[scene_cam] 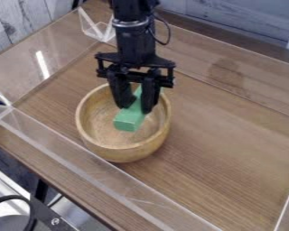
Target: Remove the green block from inside the brown bowl and put it on the table
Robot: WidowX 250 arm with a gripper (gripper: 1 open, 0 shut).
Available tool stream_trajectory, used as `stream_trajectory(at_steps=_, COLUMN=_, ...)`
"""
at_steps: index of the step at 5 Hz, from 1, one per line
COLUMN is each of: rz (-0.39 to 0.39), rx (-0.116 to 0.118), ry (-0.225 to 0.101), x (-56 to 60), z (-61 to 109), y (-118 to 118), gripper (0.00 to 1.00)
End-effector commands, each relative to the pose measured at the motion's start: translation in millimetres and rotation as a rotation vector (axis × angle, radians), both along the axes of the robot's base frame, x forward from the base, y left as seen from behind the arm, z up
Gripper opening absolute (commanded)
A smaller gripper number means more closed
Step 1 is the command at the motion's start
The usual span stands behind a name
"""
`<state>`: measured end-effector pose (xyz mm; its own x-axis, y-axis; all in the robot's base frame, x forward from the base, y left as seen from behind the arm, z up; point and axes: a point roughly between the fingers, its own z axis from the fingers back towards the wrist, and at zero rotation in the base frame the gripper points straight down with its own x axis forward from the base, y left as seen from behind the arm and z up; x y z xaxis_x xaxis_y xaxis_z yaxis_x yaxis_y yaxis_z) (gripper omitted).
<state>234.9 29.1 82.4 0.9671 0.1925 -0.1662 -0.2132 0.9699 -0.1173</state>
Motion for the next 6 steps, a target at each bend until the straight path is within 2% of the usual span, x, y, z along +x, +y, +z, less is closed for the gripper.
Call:
stream_trajectory(at_steps=1, rz=-0.002, rx=0.009, ry=-0.064, x=11.7, z=16.2, y=0, gripper=0.0)
stream_trajectory(at_steps=4, rz=-0.044, rx=-0.006, ry=-0.062, x=16.8, z=16.4, y=-19, gripper=0.0)
stream_trajectory(at_steps=6, rz=-0.097, rx=-0.016, ry=-0.058, x=22.9, z=11.3, y=-40, gripper=0.0)
